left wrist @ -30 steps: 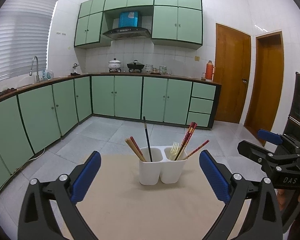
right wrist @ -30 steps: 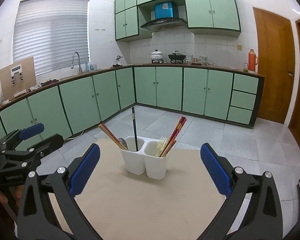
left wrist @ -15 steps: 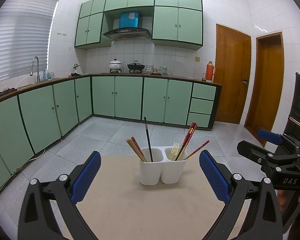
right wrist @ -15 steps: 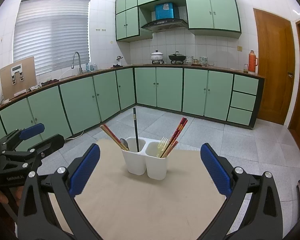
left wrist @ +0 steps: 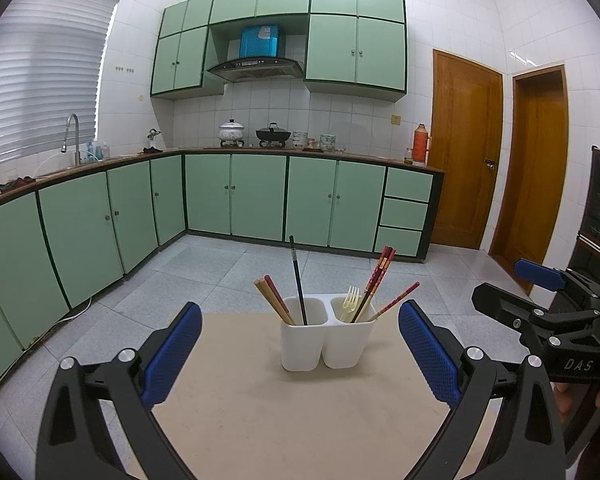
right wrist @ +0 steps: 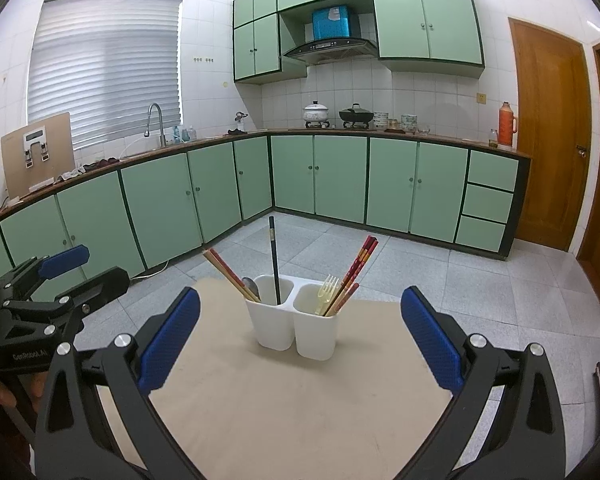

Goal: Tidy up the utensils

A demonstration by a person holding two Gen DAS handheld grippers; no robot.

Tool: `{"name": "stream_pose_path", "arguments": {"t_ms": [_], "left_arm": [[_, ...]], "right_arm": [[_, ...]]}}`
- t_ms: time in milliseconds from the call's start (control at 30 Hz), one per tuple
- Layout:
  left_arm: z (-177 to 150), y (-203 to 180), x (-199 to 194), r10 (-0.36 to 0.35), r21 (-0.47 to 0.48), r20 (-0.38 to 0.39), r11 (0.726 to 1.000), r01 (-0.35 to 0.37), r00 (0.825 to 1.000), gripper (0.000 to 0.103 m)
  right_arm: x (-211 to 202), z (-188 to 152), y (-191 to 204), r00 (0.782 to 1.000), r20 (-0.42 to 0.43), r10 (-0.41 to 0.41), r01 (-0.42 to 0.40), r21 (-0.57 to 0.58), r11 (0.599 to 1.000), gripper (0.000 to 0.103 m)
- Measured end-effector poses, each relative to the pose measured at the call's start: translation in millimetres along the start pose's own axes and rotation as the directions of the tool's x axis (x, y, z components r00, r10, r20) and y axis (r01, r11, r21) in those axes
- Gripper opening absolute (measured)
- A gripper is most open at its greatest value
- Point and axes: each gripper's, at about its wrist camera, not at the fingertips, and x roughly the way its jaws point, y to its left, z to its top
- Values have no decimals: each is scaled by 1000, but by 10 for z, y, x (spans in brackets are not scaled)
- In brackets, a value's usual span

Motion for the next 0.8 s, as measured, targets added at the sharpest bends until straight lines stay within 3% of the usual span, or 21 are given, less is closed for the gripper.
{"name": "stream_pose_path", "arguments": {"t_ms": [800], "left_arm": [[0, 16, -22, 2, 0, 0, 1000, -2, 1000, 97]], "right_arm": [[0, 6, 16, 1000, -2, 0, 0, -2, 1000, 98]]}}
